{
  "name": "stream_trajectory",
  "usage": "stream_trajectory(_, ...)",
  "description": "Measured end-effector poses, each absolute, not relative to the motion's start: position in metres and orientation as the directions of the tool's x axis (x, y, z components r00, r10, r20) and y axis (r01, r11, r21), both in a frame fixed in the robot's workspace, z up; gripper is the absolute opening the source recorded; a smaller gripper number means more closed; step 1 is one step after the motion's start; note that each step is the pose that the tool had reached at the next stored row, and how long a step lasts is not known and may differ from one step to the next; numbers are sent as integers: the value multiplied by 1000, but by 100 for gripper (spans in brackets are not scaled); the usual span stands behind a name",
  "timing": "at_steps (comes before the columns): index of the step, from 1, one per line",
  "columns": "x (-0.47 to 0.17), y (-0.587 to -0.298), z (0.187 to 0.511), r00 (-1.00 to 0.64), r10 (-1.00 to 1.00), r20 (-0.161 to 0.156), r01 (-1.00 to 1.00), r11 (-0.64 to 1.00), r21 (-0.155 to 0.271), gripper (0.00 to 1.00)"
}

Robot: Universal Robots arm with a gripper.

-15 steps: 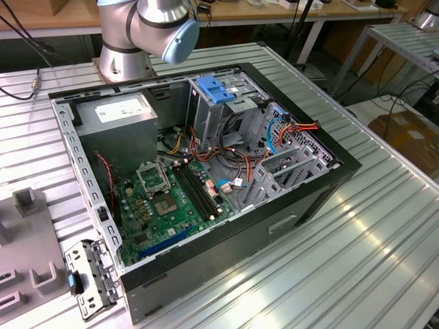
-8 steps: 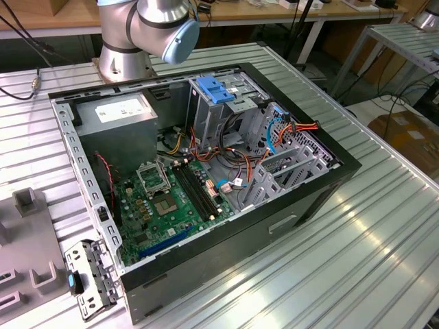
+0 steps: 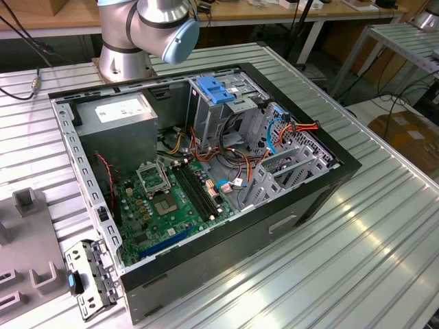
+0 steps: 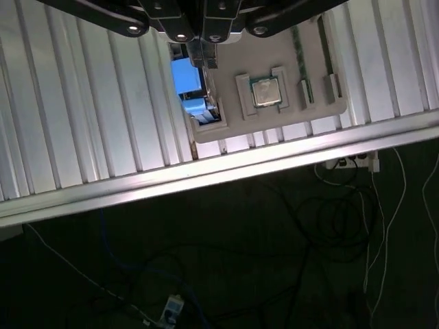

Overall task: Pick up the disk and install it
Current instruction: 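Pick up the disk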

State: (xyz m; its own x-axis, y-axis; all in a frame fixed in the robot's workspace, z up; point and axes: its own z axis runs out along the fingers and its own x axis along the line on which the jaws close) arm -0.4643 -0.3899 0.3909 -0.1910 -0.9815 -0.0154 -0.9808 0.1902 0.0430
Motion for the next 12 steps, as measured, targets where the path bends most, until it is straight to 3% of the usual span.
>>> stream_trajectory(12, -464, -389, 390, -126, -992, -15, -991, 125, 41, 11)
